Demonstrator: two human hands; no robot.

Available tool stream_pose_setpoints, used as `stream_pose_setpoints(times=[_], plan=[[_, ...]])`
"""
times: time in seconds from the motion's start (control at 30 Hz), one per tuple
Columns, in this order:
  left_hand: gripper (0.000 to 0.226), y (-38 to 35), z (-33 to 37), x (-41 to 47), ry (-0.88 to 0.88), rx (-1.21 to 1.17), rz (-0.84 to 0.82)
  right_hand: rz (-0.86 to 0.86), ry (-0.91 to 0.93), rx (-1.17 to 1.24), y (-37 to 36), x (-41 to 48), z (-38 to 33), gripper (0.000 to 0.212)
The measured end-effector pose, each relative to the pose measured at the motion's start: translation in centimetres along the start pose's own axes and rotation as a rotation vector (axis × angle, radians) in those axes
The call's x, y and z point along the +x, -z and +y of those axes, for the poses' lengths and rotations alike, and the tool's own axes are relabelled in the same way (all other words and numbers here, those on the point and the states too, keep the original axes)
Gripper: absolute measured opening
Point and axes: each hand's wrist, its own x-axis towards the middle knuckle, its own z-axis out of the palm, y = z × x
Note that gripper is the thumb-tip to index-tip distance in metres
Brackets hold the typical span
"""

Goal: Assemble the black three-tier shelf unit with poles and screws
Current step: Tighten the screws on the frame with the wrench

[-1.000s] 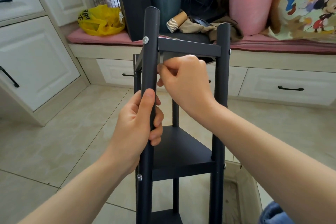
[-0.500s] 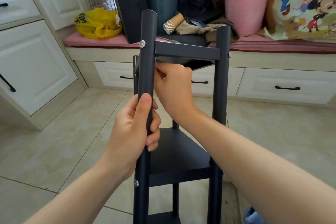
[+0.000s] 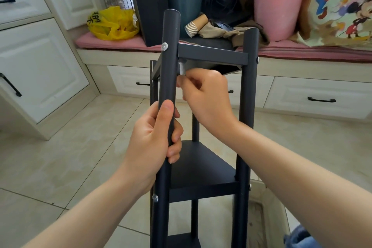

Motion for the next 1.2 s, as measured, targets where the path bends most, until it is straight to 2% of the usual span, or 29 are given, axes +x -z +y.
stream_pose_setpoints(times=[0.27,0.5,0.73,1.03,1.2], plan=[[0.046,-0.2,-0.1,0.0,-0.004,0.008,-0.017,-0.017,-0.005,-0.012,1.9,0.3,-0.8,0.028],[0.041,-0.1,-0.1,-0.1,-0.012,0.017,-0.038,-0.007,0.070,-0.075,1.4,0.2,-0.9,0.037],[0.042,-0.2,-0.1,0.0,-0.020,0.018,-0.033,0.014,0.080,-0.078,0.4,0.1,-0.2,0.035],[0.044,-0.3,-0.1,0.1,-0.011,0.006,-0.011,0.170,0.163,-0.037,-2.0,0.8,1.1,0.031],[0.043,-0.1,-0.2,0.3,-0.014,0.010,-0.005,0.174,0.157,-0.051,-2.6,1.0,1.0,0.032]])
